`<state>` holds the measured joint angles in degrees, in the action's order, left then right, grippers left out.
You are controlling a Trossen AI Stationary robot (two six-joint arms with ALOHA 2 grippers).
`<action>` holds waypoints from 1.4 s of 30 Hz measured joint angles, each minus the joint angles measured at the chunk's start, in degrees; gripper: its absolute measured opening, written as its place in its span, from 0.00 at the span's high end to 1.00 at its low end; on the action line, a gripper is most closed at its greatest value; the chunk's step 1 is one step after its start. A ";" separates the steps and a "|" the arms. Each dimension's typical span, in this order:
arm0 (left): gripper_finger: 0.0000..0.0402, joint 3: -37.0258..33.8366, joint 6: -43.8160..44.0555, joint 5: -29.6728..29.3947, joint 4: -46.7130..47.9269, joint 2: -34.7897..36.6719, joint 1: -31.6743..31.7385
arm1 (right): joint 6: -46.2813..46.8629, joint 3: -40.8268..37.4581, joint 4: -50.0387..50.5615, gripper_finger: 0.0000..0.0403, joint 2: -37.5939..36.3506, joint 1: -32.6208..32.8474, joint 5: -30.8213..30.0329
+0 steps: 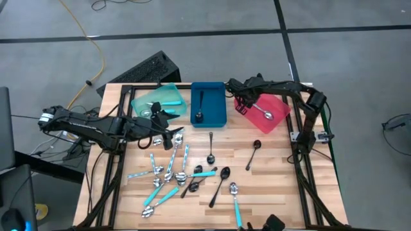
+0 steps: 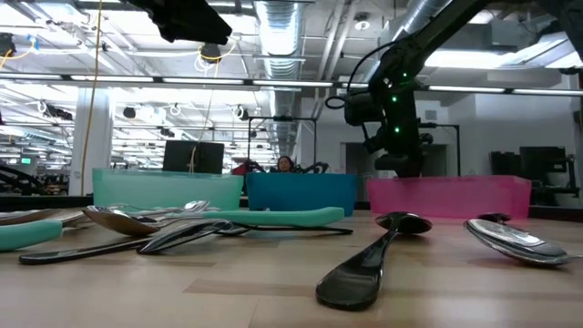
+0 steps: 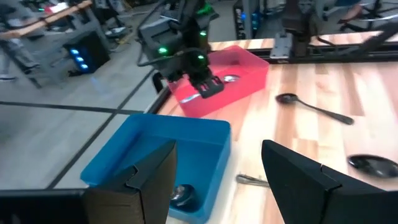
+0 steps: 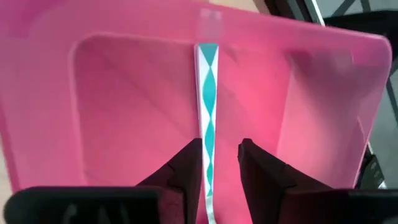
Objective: Sort silverware by color (type)
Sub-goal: Put the white patterned spoon into the pink bin
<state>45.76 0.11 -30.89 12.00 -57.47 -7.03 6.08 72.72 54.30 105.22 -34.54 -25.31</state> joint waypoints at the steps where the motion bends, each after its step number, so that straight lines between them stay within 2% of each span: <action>1: 0.45 0.00 -0.06 0.86 0.60 0.00 0.00 | -0.35 -0.04 0.13 0.68 -1.01 0.18 0.05; 5: 0.45 0.00 1.58 4.78 5.12 0.08 0.00 | -0.17 0.03 0.26 0.68 -7.87 1.41 0.77; 11: 0.45 0.00 6.58 16.46 13.64 0.13 -0.38 | 4.24 0.08 0.28 0.68 -21.18 5.80 1.43; 16: 0.45 0.02 14.19 23.08 19.21 0.13 -4.26 | 8.89 0.09 0.40 0.68 -29.24 11.18 1.46; 19: 0.45 0.02 20.46 22.39 25.02 0.11 -8.97 | 10.04 0.09 0.42 0.68 -31.87 14.14 1.48; 23: 0.45 0.02 31.53 18.59 31.10 0.11 -16.30 | 11.92 0.09 0.79 0.68 -33.10 17.52 1.48; 30: 0.45 -3.39 47.23 13.53 31.38 0.11 -28.48 | 13.17 0.07 0.46 0.68 -32.73 22.73 1.43; 37: 0.45 -8.34 59.86 12.23 31.57 0.09 -34.90 | 14.58 0.14 -0.79 0.68 -31.29 27.02 1.32; 42: 0.45 -12.75 64.63 12.86 31.51 0.09 -38.07 | 14.63 0.07 -1.32 0.68 -30.05 28.81 1.30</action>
<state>33.00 64.74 -18.04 43.51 -57.39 -45.10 20.71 72.79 52.98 75.17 -5.73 -24.01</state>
